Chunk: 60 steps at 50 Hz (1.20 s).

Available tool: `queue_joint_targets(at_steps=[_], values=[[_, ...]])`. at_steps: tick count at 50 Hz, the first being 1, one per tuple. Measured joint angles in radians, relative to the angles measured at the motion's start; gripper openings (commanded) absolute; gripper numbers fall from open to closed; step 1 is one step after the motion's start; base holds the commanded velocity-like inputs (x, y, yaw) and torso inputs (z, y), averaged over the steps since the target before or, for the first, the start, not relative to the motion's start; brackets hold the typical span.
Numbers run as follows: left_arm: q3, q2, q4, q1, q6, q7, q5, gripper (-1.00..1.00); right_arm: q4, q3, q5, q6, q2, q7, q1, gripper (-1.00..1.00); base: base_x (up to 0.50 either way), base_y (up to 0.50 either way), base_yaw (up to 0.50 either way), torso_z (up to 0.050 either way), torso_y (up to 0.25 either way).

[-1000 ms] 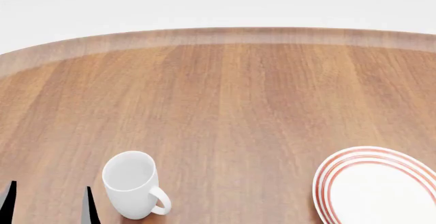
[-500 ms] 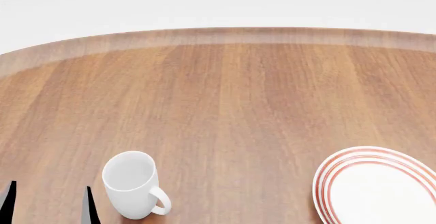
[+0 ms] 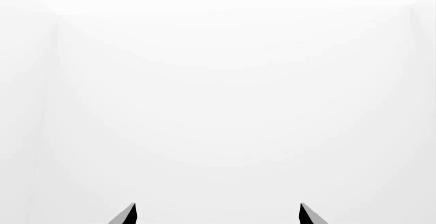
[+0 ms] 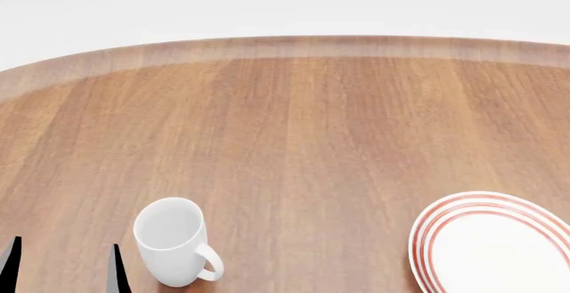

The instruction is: Pick up the red mug and put it on the plate

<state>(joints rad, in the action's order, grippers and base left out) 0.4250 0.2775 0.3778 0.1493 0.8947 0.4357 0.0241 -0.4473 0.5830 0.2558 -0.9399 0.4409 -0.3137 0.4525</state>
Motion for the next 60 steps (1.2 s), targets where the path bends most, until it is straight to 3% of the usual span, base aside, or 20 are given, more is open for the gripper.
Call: queue_joint_targets(at_steps=[4,5,38,60], values=[[0.001,0.0,0.0,0.0,0.001,0.001,0.0,1.0,0.005,-0.003,-0.002,0.003,0.001,-0.002,0.001,1.0,0.0,0.0,0.0,0.0,0.0],[0.001,0.0,0.001,0.0,0.001,0.001,0.0,1.0,0.005,-0.004,-0.002,0.004,0.002,-0.003,0.002,-1.0,0.0,0.0,0.0,0.0,0.0],[0.005,0.003,0.004,0.003,0.009,0.011,-0.006,1.0,0.041,-0.028,-0.004,0.021,0.008,-0.022,0.021,-1.0,0.0,0.0,0.0,0.0,0.0],[0.012,0.005,0.011,0.007,0.022,0.013,-0.005,1.0,0.78,-0.158,-0.1,0.351,0.209,-0.267,0.256,-1.0,0.0,0.0,0.0,0.0,0.0]])
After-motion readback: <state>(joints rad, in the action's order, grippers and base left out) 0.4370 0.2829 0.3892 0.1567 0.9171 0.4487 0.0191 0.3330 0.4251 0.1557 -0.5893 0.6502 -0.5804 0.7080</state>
